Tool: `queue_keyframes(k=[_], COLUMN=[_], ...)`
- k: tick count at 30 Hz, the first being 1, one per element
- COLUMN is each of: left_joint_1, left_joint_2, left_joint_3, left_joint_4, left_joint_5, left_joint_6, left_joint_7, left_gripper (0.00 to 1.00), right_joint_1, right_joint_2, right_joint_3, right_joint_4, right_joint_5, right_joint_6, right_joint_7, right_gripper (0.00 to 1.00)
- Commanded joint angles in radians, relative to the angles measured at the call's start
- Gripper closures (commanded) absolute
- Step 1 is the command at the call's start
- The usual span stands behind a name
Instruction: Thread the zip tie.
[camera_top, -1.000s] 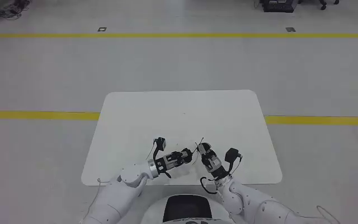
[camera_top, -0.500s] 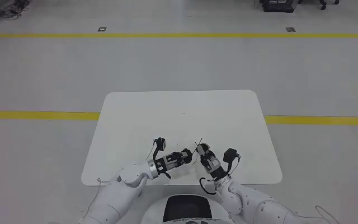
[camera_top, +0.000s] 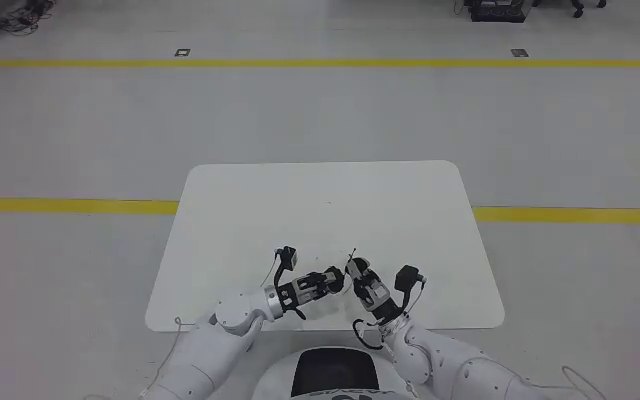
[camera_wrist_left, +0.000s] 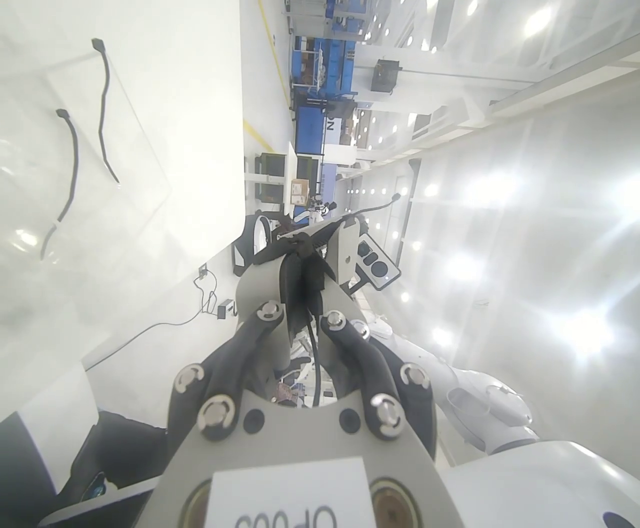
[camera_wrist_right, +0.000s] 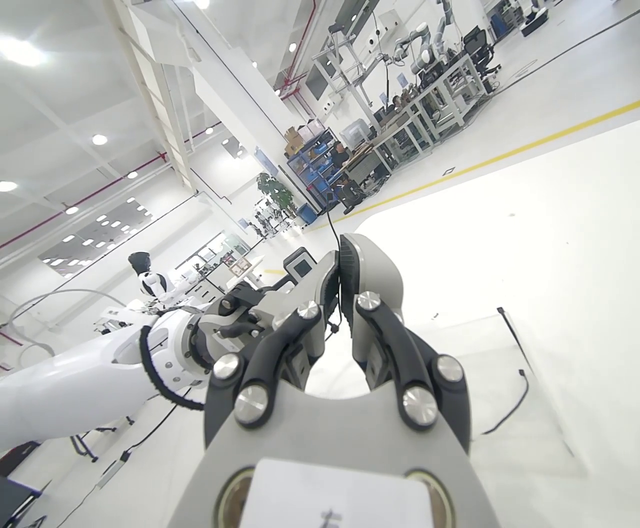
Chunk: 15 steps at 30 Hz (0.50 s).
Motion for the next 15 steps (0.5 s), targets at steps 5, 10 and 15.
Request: queue_keyframes(k=[5,10,15], left_joint_1=[-0.003,-0.001,0.0], left_joint_2=[0.004,0.009,0.012], left_joint_3=[0.007,0.007,0.01], left_joint_4=[-0.002,-0.008,-0.012], left_joint_5=[-0.006,-0.013,-0.017], left_joint_6=[0.0,0.0,0.0], left_joint_7=[0.002,0.004,0.006], left_gripper=[1.0,1.0,1.0], right_joint_1=[0.01,0.012,0.008], right_joint_2=[0.0,-0.001,-0.002], right_joint_3=[-0.015,-0.012,-0.003], right_joint_4=[-0.002,0.021,0.041], right_joint_5=[0.003,0.015,0.012], right_joint_6=[0.0,0.0,0.0], right_joint_7=[0.01,0.001,-0.007], right_gripper=[1.0,1.0,1.0])
